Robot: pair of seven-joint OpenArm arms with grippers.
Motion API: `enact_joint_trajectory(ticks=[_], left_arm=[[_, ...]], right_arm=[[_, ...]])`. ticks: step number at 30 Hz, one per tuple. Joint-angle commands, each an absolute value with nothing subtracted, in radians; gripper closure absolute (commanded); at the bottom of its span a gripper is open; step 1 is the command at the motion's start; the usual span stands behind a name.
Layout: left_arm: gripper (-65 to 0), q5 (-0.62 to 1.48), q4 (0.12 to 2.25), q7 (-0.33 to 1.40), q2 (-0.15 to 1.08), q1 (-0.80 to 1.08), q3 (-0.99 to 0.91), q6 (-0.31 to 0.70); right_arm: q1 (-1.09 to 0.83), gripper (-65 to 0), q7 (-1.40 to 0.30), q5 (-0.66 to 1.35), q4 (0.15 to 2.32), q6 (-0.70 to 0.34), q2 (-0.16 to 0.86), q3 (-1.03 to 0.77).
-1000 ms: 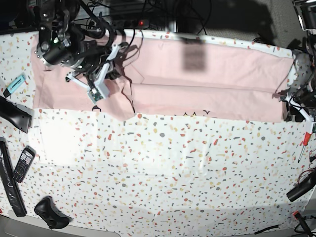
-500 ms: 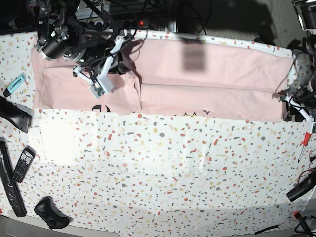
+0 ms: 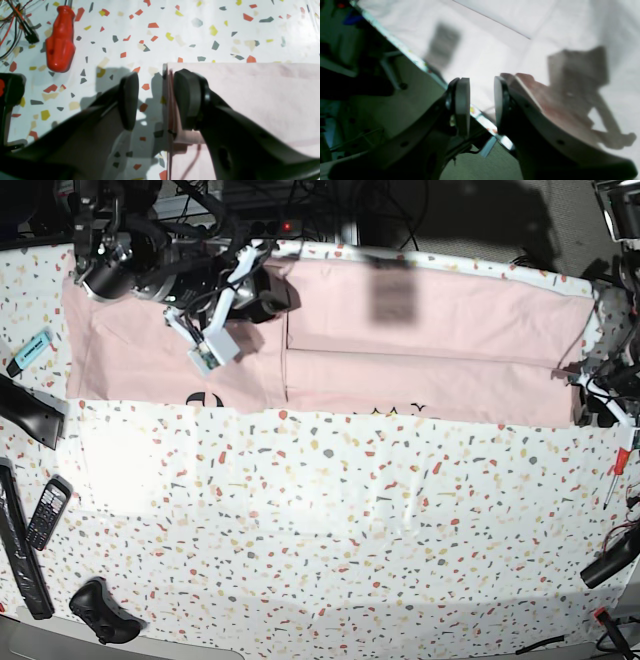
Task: Fold the T-shirt properly
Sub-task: 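Move the right gripper onto the folded shirt near the sleeve, then press and smooth the folded shirt with the right gripper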
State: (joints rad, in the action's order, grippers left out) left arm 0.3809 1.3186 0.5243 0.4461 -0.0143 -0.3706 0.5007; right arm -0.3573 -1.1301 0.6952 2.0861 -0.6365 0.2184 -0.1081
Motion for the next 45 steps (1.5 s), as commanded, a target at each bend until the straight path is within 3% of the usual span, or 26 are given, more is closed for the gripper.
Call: enact_joint_trajectory(ticks=[1, 14, 21, 31, 35, 41, 45], left_arm=[[-25.6, 0.393, 1.337, 0.502, 0.466, -0.03, -0.378, 0.498], [-25.6, 0.393, 1.337, 0.507, 0.466, -0.03, -0.378, 0.498], [-25.6, 0.393, 1.337, 0.508, 0.466, -0.03, -0.378, 0.498], [-25.6, 0.393, 1.337, 0.509, 0.466, -0.03, -0.378, 0.498], [-25.6, 0.393, 1.337, 0.509, 0.466, -0.03, -0.378, 0.498], [-25.6, 0.393, 1.337, 0.514, 0.466, -0.03, -0.378, 0.498], [-25.6, 0.393, 1.337, 0.521, 0.466, -0.03, -0.378, 0.498]], right_arm=[[-0.352, -16.3, -1.116, 0.72, 2.106, -0.64, 0.224, -0.112], [-0.344, -16.2, -1.08, 0.697, 2.107, -0.641, 0.224, -0.133], [-0.352, -16.1, -1.074, 0.52, 2.096, -0.64, 0.224, -0.14], [-0.35, -16.1, -0.919, 0.342, 1.999, -0.636, 0.224, -0.137], [-0.353, -16.1, -0.946, 0.373, 1.97, -0.641, 0.224, -0.13], [-0.352, -16.1, -1.113, 0.578, 1.97, -0.698, 0.224, -0.077], [-0.355, -16.1, -1.119, 0.587, 1.97, -0.698, 0.225, -0.034]])
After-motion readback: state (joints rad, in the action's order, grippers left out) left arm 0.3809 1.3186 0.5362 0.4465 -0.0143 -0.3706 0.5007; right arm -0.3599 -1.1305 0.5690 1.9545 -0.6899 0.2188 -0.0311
